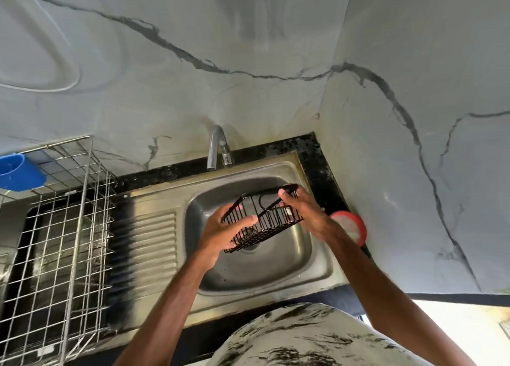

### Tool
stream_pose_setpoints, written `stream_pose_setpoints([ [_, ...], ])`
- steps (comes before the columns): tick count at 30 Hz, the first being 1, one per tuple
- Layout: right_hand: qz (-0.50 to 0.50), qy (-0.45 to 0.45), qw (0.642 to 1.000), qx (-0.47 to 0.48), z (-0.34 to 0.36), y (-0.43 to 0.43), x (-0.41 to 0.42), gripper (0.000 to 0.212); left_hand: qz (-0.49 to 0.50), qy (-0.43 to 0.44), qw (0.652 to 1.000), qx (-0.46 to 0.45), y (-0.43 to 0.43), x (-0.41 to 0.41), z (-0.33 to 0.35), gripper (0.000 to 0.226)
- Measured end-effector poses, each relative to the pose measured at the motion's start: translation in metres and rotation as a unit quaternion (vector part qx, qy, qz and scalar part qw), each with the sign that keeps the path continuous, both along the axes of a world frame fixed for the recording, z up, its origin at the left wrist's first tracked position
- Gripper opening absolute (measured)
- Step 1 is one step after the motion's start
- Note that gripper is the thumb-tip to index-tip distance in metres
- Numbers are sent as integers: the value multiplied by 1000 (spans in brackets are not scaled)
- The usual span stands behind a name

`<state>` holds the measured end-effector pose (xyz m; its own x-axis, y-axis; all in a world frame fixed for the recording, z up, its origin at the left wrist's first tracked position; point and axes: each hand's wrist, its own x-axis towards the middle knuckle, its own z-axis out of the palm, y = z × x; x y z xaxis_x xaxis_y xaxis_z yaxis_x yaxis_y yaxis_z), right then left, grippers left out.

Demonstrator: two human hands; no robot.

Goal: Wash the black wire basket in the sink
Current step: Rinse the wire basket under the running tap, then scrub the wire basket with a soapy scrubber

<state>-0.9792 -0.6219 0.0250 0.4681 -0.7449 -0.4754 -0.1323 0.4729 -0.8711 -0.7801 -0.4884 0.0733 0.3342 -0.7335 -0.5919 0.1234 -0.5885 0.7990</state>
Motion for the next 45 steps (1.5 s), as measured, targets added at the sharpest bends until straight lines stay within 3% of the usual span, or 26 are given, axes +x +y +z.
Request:
stream_pose_setpoints([
  [3, 19, 0, 999, -44, 12, -2, 8, 54, -3, -15, 1000, 21, -7, 2, -7, 45],
  [6, 20, 19, 998, -59, 6, -6, 10, 54, -6, -19, 999, 37, -13, 3, -11, 34],
  [10, 24, 59, 997, -54, -2, -11, 0, 78, -25, 4, 999, 47, -16, 5, -13, 61],
  [12, 15, 93, 993, -66, -4, -15, -12, 79, -35, 19, 998, 49, -14, 4, -15, 69],
  [14, -37, 111, 990, -80, -5, -16, -34, 58, -34, 38, 997, 53, -14, 2, -22, 71],
  [16, -88, 134, 979, -125, -4, -16, -64, 20, -24, 53, 996, 63, -14, 0, -25, 68],
  [17, -100, 177, 966, -161, -7, -15, -79, 9, -17, 58, 996, 70, -13, -1, -26, 66],
  [20, -47, 425, 868, -252, -30, -14, -119, 20, -4, 66, 995, 74, -11, -6, -29, 67],
  [23, 95, 537, 819, -180, -57, -11, -129, 48, 9, 61, 996, 69, -10, -9, -31, 80],
  [25, 128, 534, 821, -156, -63, -5, -124, 69, 11, 52, 996, 67, -9, -12, -31, 84],
  [27, 126, 535, 814, -185, -71, -3, -118, 74, 14, 51, 996, 66, -8, -14, -32, 78],
  [29, 119, 564, 791, -208, -74, -2, -115, 67, 14, 56, 996, 71, -7, -16, -33, 79],
  [33, 73, 551, 806, -202, -62, -6, -113, 49, 9, 61, 996, 69, -7, -20, -32, 75],
  [36, 52, 554, 803, -215, -53, -8, -113, 40, 7, 61, 996, 65, -7, -23, -29, 101],
  [38, 63, 539, 814, -207, -50, -8, -113, 47, 6, 57, 996, 63, -7, -23, -29, 110],
  [41, 82, 519, 834, -168, -55, -8, -116, 68, 6, 60, 996, 60, -7, -24, -29, 101],
  [45, 53, 546, 814, -192, -54, -3, -114, 51, 1, 60, 996, 70, -5, -25, -28, 74],
])
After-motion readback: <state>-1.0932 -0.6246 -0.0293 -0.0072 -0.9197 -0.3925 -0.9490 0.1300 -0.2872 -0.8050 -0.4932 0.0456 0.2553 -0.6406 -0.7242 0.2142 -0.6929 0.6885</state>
